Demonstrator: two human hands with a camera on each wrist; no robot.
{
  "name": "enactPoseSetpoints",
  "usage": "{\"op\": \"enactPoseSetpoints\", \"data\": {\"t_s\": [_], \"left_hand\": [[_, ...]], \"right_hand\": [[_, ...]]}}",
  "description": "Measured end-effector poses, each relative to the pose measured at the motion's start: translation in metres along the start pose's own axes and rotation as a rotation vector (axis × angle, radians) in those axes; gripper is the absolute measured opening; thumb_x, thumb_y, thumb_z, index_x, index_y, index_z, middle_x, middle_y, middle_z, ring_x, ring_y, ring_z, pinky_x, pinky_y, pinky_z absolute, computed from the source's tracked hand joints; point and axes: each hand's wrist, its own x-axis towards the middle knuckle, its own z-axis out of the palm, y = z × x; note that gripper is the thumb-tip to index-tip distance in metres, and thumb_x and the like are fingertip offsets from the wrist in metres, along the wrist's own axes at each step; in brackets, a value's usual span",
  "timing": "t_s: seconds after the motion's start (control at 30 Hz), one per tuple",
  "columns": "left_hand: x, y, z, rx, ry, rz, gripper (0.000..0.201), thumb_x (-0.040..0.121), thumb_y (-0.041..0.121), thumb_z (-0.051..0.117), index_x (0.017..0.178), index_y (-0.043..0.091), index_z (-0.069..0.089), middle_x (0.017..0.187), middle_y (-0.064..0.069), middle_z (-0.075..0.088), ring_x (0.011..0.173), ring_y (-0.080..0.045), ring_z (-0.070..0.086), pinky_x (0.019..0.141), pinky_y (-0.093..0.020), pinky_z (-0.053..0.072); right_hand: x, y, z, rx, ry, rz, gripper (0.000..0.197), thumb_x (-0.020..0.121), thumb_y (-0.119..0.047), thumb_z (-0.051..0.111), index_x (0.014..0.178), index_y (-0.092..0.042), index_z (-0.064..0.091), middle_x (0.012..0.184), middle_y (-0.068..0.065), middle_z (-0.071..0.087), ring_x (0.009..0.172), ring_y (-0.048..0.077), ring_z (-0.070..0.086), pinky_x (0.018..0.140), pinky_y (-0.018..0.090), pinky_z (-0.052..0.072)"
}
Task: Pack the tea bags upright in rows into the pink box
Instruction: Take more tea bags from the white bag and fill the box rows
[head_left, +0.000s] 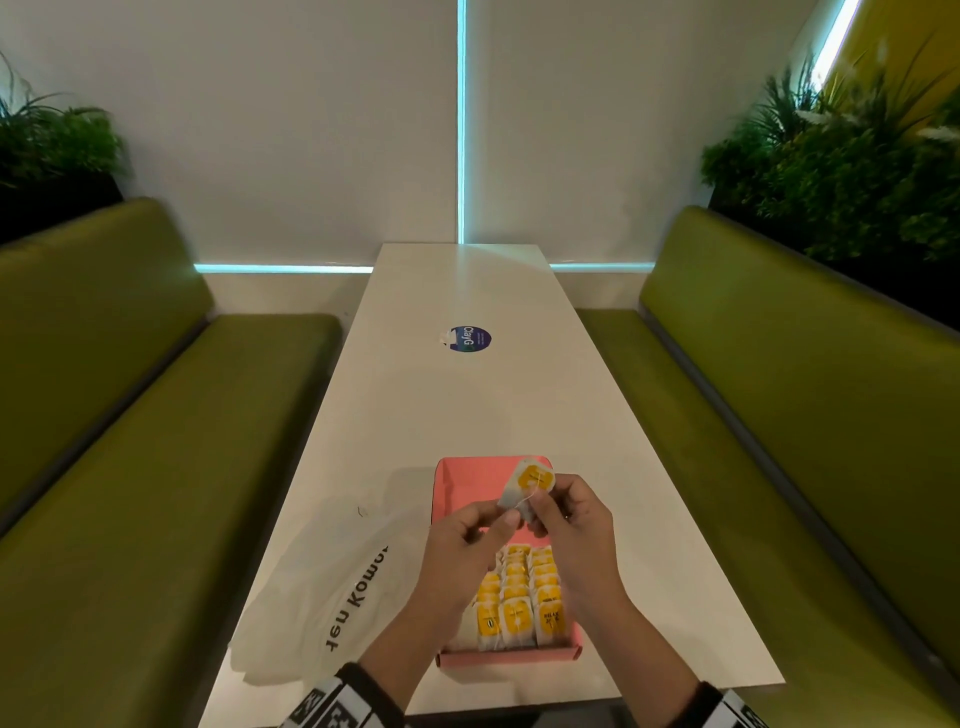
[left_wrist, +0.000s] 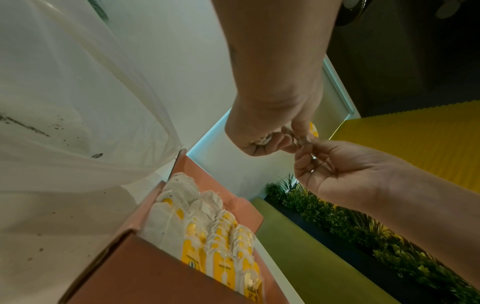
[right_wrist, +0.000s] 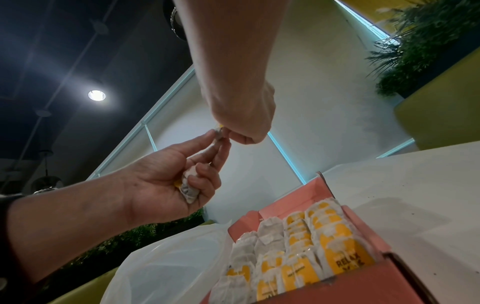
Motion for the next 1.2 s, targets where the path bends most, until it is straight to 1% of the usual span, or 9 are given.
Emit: {"op": "enactPoseSetpoints", "data": {"t_s": [0.27,0.43,0.53,0.6,0.67,0.77,0.97,1.07,1.2], "left_hand": [[0.004,-0.007,-0.002,0.071,-0.010,0.001,0.008,0.087,0.014,0.064,0.084,0.011,0.071,0.054,0.012,0.059,0.045,0.000,0.043,0.046,-0.014,0.037],[0.010,-0.024,-0.014,0.332,-0.183,-0.013,0.015,0.077,0.014,0.076,0.081,0.027,0.070,0.074,0.012,0.066,0.068,-0.002,0.060,0.069,-0.018,0.050],[0.012,-0.042,-0.020,0.740,-0.350,0.041,0.016,0.075,0.017,0.075,0.088,0.021,0.068,0.080,0.021,0.054,0.081,-0.002,0.056,0.078,-0.009,0.043],[0.010,-0.051,-0.019,0.996,-0.419,0.086,0.026,0.075,0.028,0.071,0.100,0.023,0.065,0.082,0.024,0.045,0.099,-0.011,0.054,0.091,-0.019,0.040],[0.006,-0.058,-0.016,1.269,-0.447,0.155,0.042,0.074,0.043,0.066,0.111,0.027,0.057,0.103,0.015,0.050,0.111,-0.020,0.046,0.098,-0.034,0.034],[0.004,-0.057,-0.009,1.551,-0.412,0.245,0.055,0.074,0.056,0.059,0.118,0.024,0.049,0.120,0.000,0.043,0.109,-0.025,0.039,0.093,-0.036,0.033],[0.006,-0.060,-0.009,1.577,-0.400,0.217,0.047,0.074,0.044,0.060,0.113,0.021,0.047,0.116,-0.002,0.042,0.111,-0.026,0.037,0.093,-0.037,0.031],[0.007,-0.068,-0.011,1.580,-0.396,0.212,0.045,0.070,0.043,0.059,0.109,0.023,0.047,0.115,0.000,0.043,0.111,-0.025,0.036,0.091,-0.039,0.031],[0.010,-0.078,-0.013,1.538,-0.394,0.228,0.042,0.072,0.045,0.057,0.109,0.027,0.047,0.119,0.007,0.048,0.111,-0.023,0.035,0.093,-0.041,0.028]], "right_hand": [[0.005,-0.011,-0.009,-0.033,-0.187,0.165,0.009,0.085,-0.003,0.064,0.091,-0.011,0.064,0.069,0.000,0.066,0.060,0.008,0.058,0.059,0.022,0.049],[0.009,0.003,-0.031,-0.321,-0.189,0.148,0.011,0.076,-0.004,0.074,0.076,-0.005,0.063,0.073,0.005,0.058,0.064,0.012,0.052,0.059,0.022,0.046],[0.004,0.020,-0.043,-0.515,-0.232,0.234,0.017,0.073,-0.007,0.078,0.070,-0.012,0.062,0.075,0.001,0.059,0.070,0.014,0.055,0.066,0.028,0.050],[-0.006,0.030,-0.049,-0.613,-0.291,0.250,0.022,0.074,-0.005,0.076,0.067,-0.016,0.059,0.072,-0.003,0.059,0.067,0.005,0.053,0.062,0.016,0.047],[-0.014,0.038,-0.052,-0.725,-0.335,0.222,0.027,0.076,-0.008,0.075,0.064,-0.021,0.055,0.066,-0.009,0.056,0.059,-0.001,0.051,0.056,0.008,0.041],[-0.018,0.052,-0.057,-0.808,-0.363,0.217,0.027,0.076,-0.018,0.076,0.064,-0.026,0.053,0.066,-0.008,0.056,0.057,0.001,0.050,0.054,0.009,0.038],[-0.019,0.052,-0.056,-0.849,-0.401,0.205,0.027,0.079,-0.017,0.072,0.067,-0.027,0.051,0.070,-0.007,0.057,0.063,0.006,0.051,0.054,0.011,0.041],[-0.022,0.053,-0.055,-0.852,-0.453,0.209,0.029,0.078,-0.013,0.072,0.066,-0.031,0.053,0.070,-0.005,0.060,0.062,0.009,0.056,0.063,0.024,0.050],[-0.025,0.056,-0.054,-0.993,-0.571,0.151,0.015,0.078,-0.021,0.070,0.077,-0.035,0.065,0.081,-0.014,0.063,0.080,0.007,0.056,0.077,0.022,0.047]]}}
